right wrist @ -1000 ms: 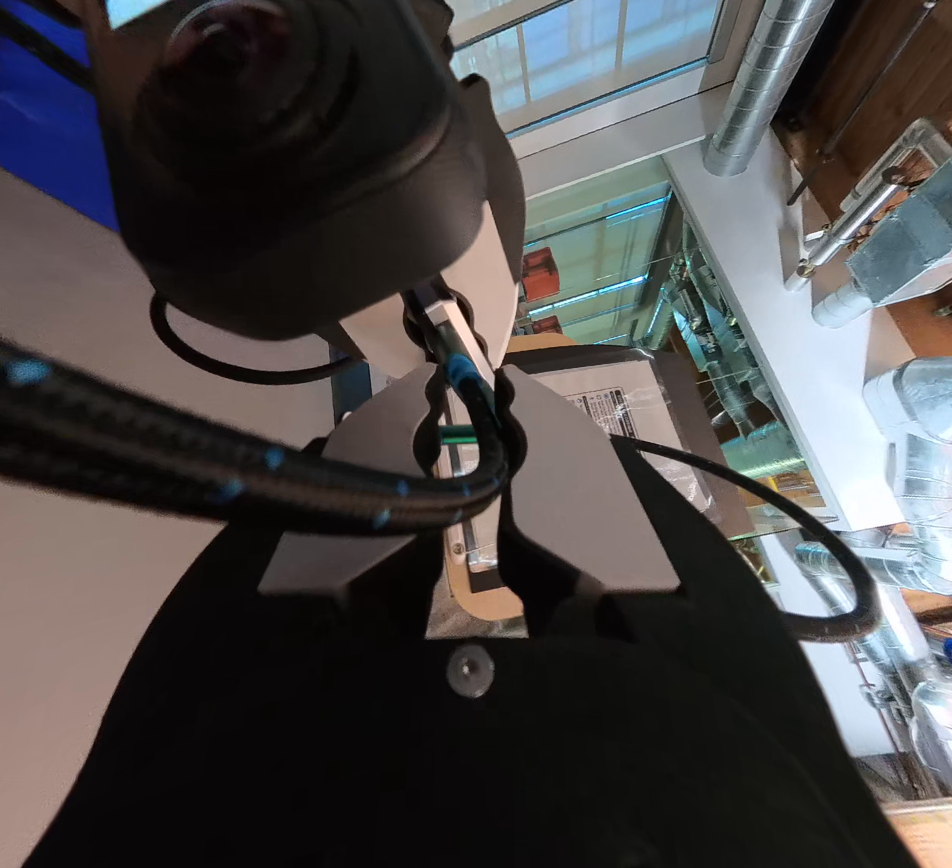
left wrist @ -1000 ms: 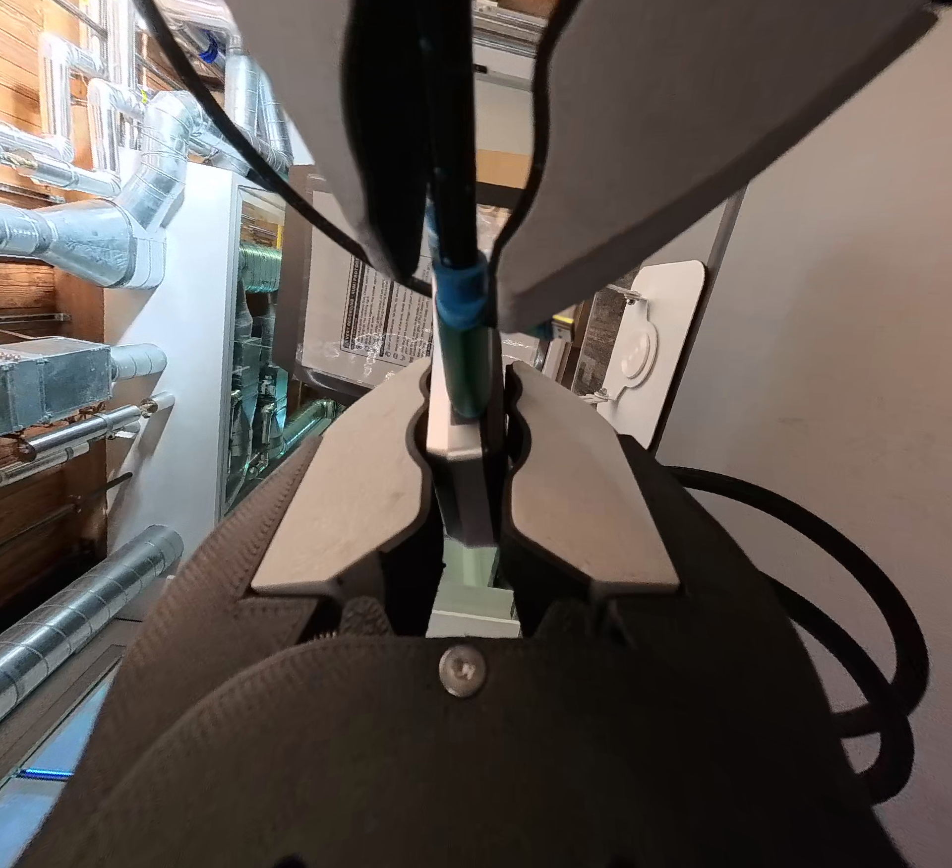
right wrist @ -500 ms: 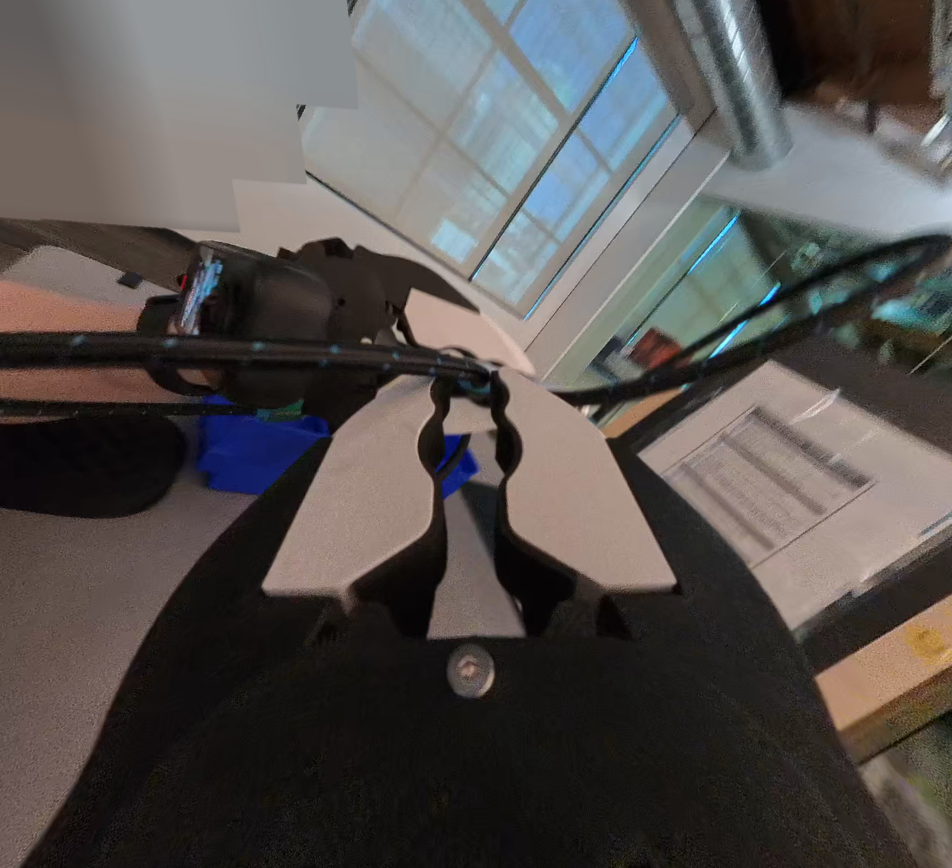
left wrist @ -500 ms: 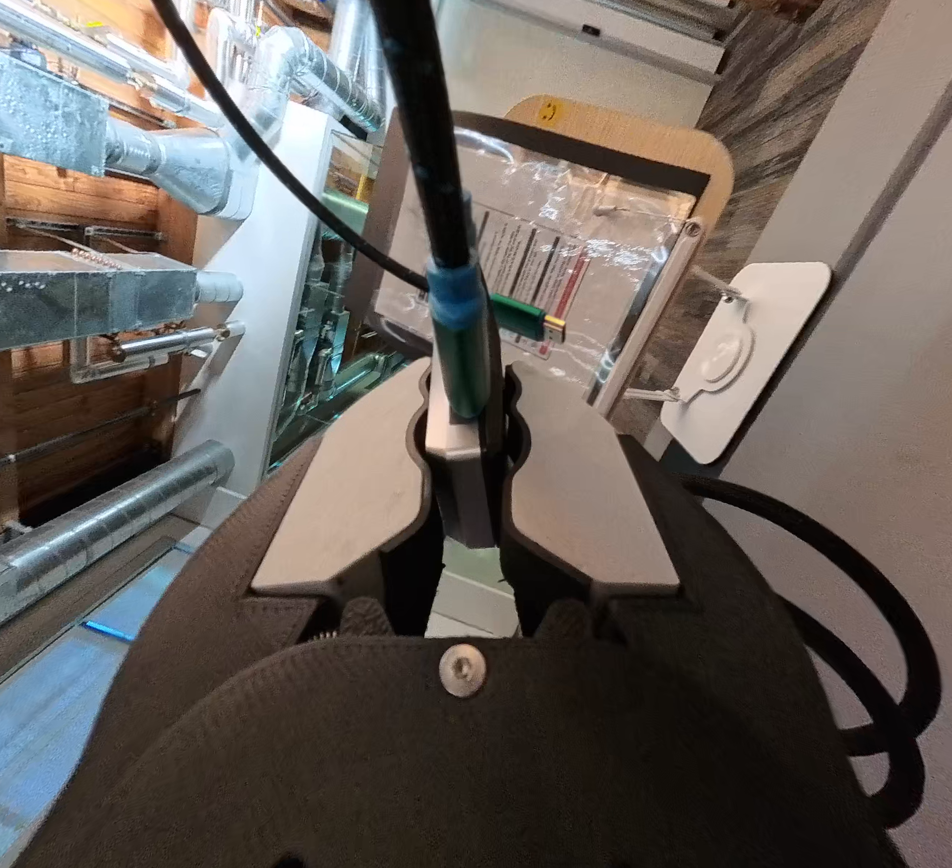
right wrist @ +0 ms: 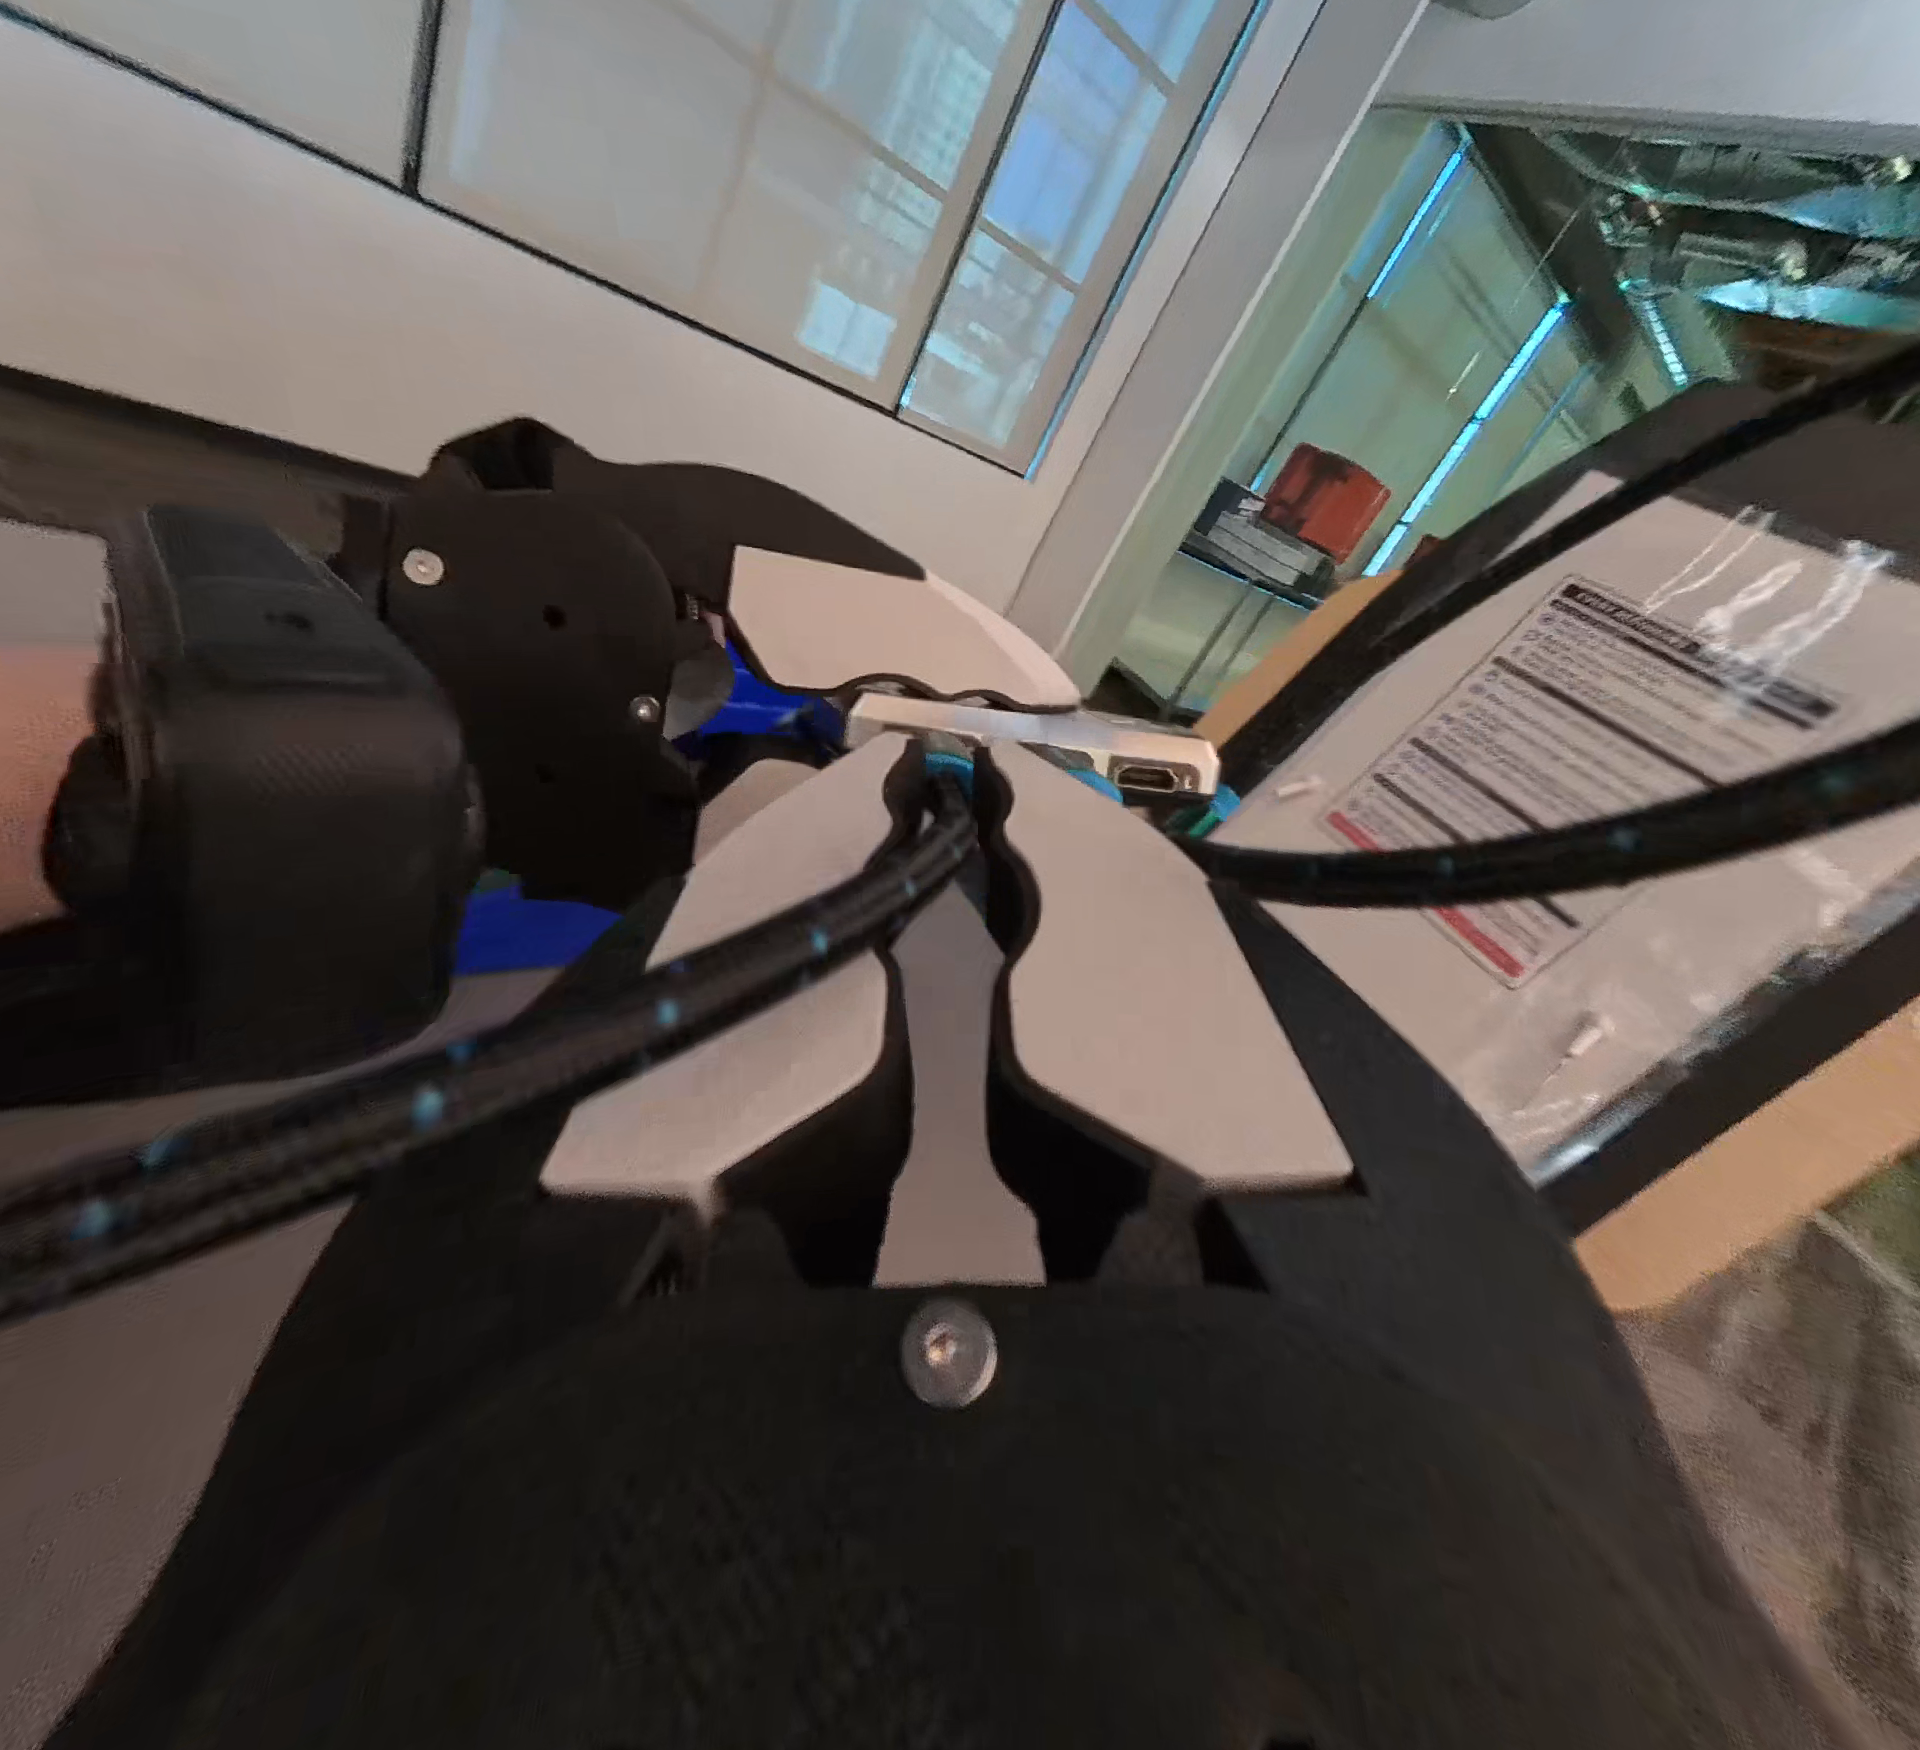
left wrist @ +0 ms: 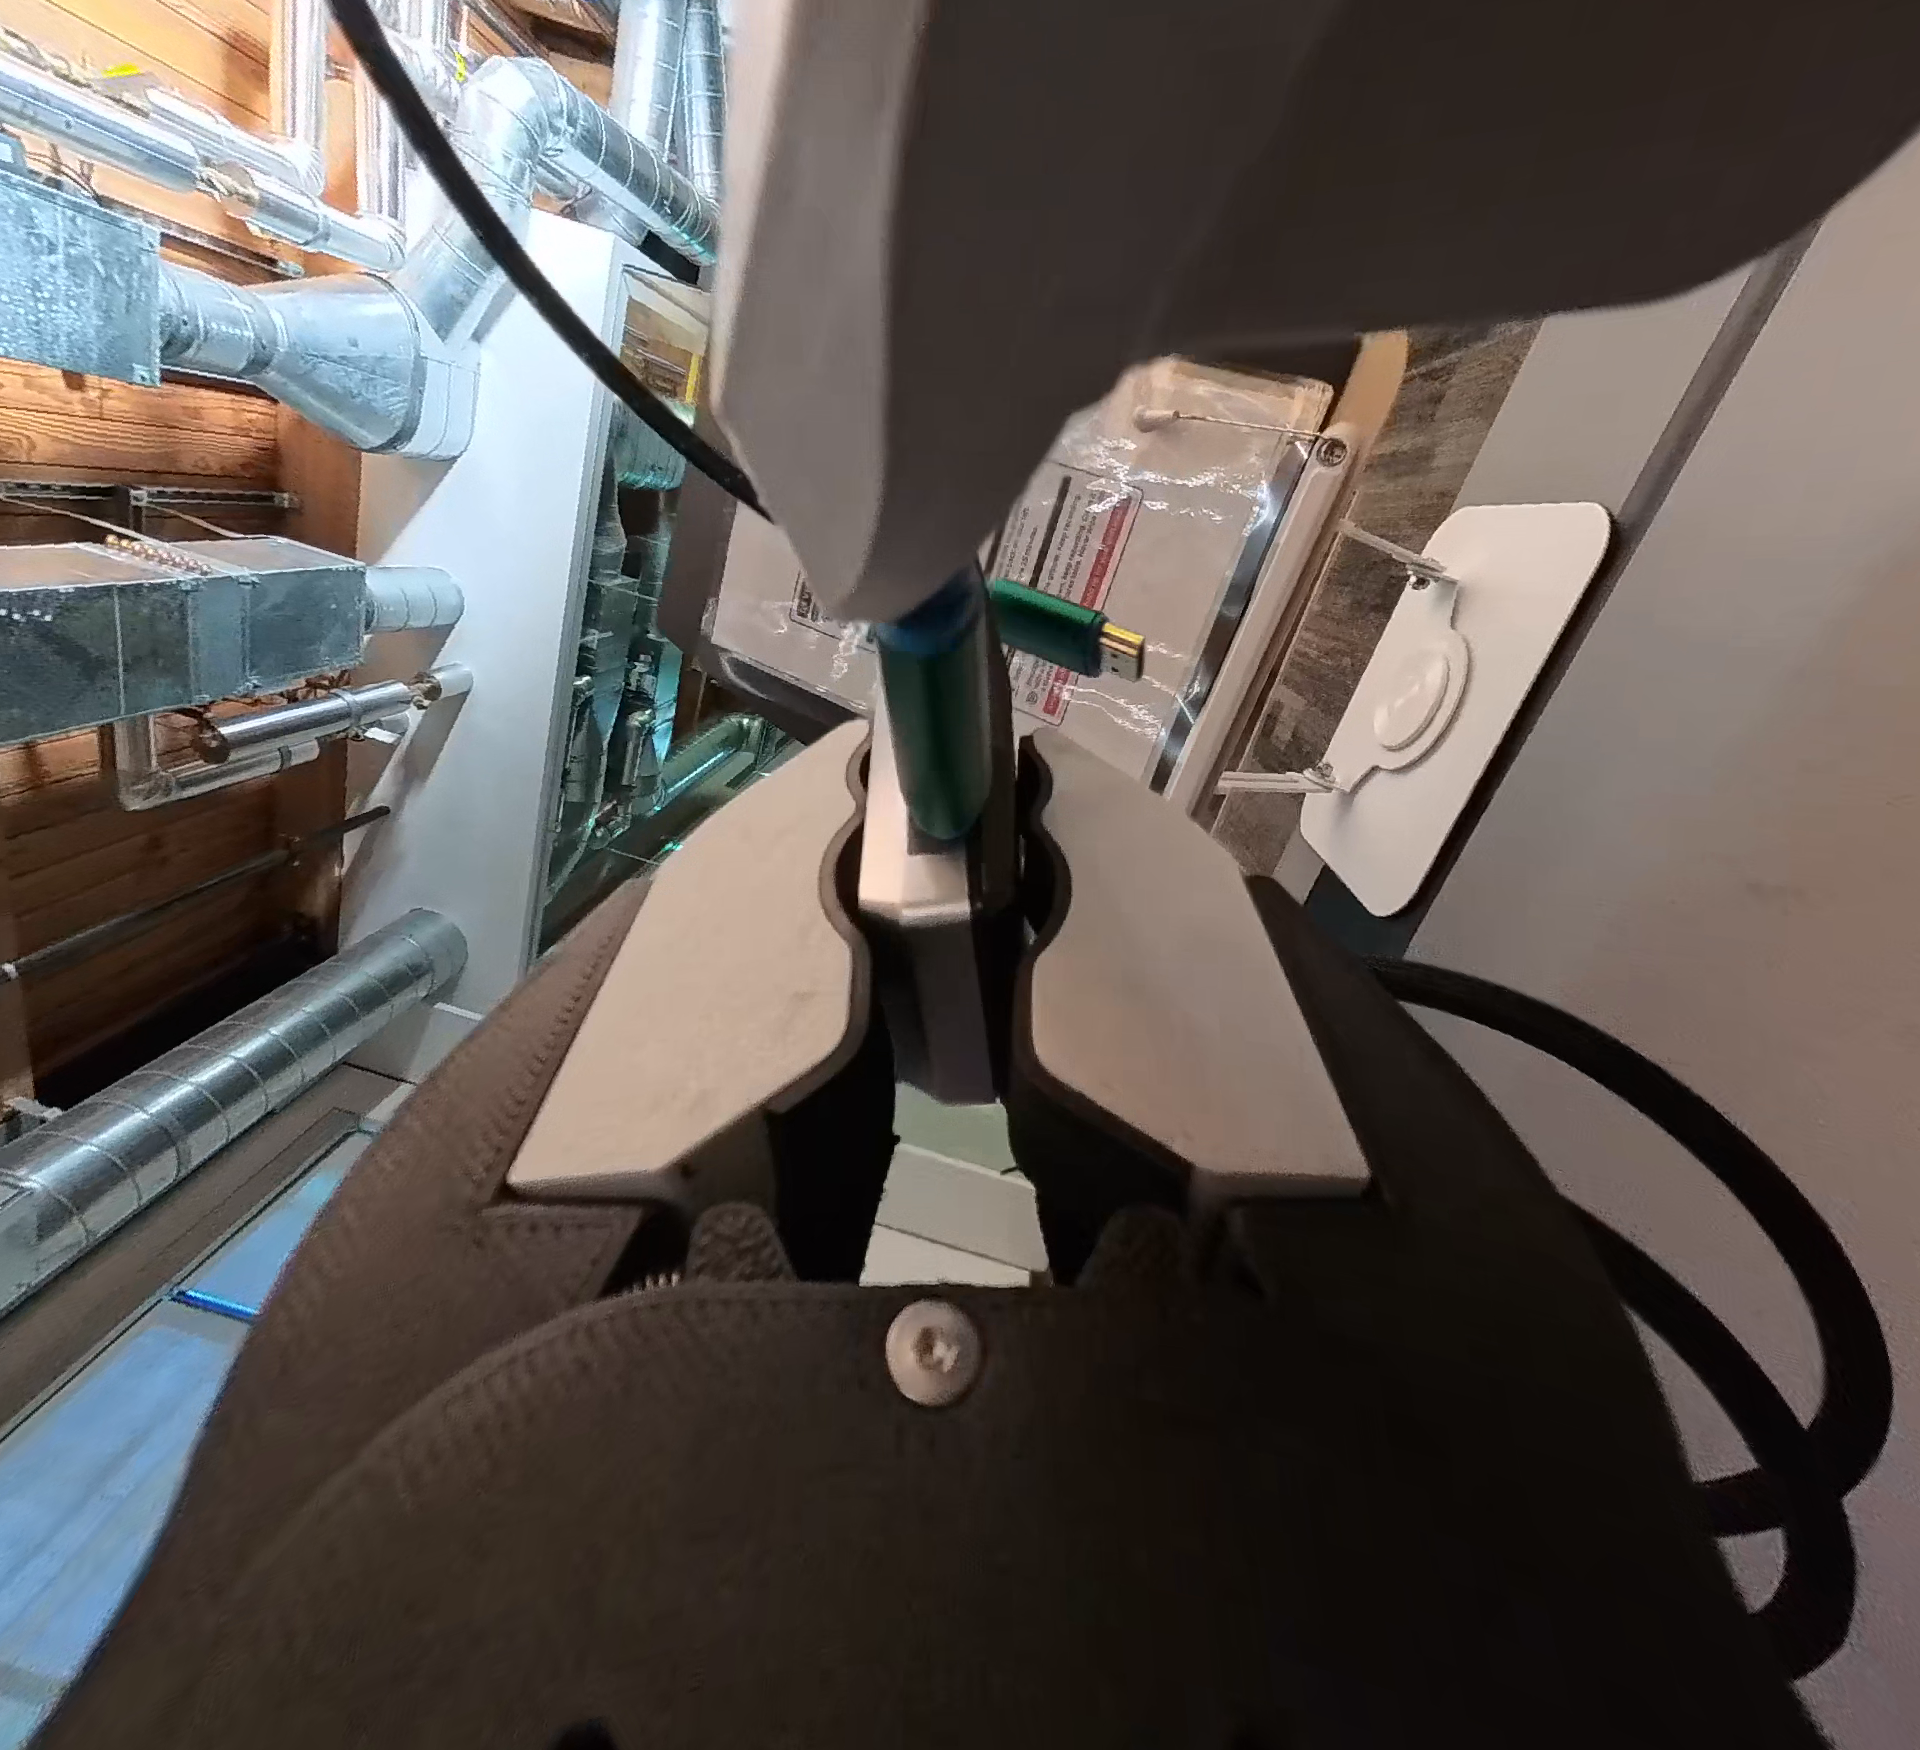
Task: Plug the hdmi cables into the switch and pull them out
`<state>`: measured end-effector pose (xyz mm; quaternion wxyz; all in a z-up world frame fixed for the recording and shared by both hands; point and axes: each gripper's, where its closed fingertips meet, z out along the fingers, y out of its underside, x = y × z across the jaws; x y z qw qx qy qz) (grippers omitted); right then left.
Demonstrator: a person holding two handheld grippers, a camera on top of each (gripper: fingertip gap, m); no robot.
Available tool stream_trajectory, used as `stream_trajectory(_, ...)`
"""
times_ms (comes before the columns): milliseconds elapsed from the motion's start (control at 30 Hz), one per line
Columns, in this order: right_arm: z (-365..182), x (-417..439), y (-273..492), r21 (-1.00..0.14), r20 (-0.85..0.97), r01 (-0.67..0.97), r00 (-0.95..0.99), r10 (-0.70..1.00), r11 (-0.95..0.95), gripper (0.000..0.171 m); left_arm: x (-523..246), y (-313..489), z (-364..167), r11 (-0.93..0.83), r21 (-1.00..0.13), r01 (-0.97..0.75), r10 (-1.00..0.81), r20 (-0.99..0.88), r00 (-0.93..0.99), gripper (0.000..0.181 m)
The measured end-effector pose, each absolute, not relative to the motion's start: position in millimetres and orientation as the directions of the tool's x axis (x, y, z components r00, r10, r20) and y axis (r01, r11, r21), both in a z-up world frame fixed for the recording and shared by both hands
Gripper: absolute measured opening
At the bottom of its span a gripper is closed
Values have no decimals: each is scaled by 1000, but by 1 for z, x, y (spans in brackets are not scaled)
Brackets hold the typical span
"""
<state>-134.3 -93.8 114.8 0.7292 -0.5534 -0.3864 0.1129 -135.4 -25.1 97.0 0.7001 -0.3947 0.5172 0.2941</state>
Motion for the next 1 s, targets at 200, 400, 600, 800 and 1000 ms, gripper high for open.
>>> stream_trajectory(200,115,-132,-95,-874,484,342,677,555,345,14,-136,-25,97,512,-249,-822,3,-957,291,22)
stream_trajectory(400,108,-132,-94,-919,392,313,670,631,238,14,-135,-26,98,514,-248,-821,7,-956,294,22)
stream_trajectory(600,110,-135,-95,-930,366,274,677,638,243,11,-137,-27,101,510,-235,-827,25,-957,288,22)
stream_trajectory(800,110,-134,-98,-967,255,161,638,726,198,11,-134,-30,99,538,-221,-814,7,-964,266,22)
stream_trajectory(1000,113,-133,-99,-980,195,94,618,762,175,9,-135,-32,104,553,-217,-804,11,-964,267,23)
